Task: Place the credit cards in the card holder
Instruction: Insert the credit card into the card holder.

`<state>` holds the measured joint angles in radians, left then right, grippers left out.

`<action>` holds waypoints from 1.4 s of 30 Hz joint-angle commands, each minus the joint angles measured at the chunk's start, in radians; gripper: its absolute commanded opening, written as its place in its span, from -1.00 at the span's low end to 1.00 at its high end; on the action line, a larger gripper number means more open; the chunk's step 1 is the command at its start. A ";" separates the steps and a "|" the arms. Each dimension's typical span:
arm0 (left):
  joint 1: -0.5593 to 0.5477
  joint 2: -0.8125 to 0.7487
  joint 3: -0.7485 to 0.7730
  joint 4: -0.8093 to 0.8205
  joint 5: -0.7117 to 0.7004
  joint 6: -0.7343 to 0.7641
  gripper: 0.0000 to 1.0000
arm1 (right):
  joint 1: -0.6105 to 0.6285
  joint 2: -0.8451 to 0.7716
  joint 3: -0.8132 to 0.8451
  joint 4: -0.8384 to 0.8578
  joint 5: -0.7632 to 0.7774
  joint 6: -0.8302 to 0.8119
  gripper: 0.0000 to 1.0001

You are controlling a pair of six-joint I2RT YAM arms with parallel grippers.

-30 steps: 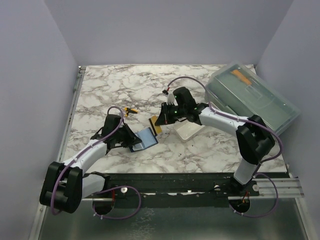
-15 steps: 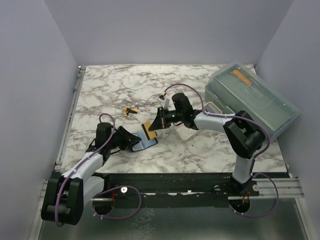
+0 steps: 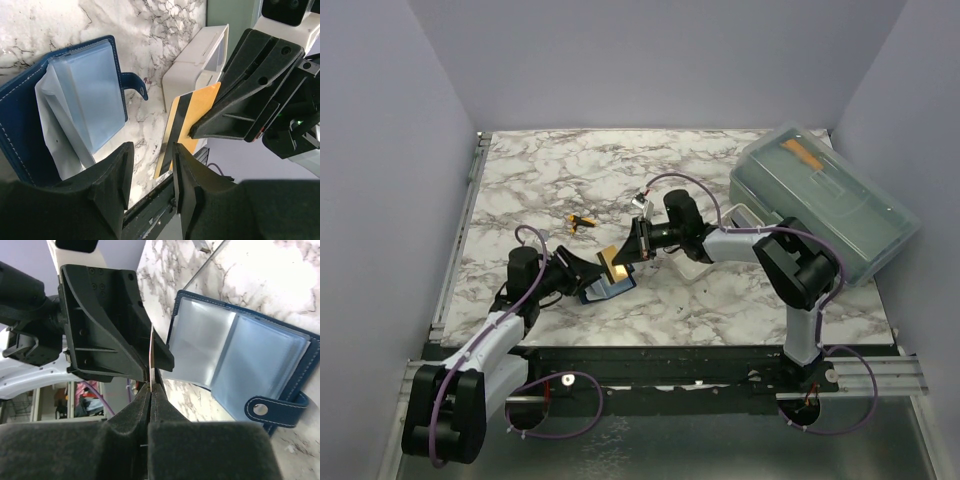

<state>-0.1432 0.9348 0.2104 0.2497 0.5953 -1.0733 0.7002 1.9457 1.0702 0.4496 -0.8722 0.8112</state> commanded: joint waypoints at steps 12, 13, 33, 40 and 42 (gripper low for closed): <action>0.009 -0.002 -0.011 0.063 0.051 0.000 -0.37 | 0.000 0.116 -0.020 0.229 -0.107 0.164 -0.99; 0.010 -0.001 -0.011 0.065 0.051 0.000 -0.40 | -0.001 0.120 -0.018 0.231 -0.106 0.165 -0.99; 0.013 -0.021 -0.028 0.088 0.015 -0.009 -0.86 | 0.018 0.182 -0.005 0.291 -0.080 0.227 -0.99; 0.014 -0.025 -0.025 0.098 0.016 -0.018 -0.65 | 0.030 0.203 0.003 0.335 -0.070 0.263 -0.99; 0.015 -0.024 -0.025 0.099 0.014 -0.018 -0.66 | 0.034 0.210 0.005 0.345 -0.063 0.273 -1.00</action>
<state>-0.1284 0.9318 0.1848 0.2829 0.6003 -1.0771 0.7048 2.1132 1.0531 0.7589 -0.9615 1.0679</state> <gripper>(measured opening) 0.170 0.005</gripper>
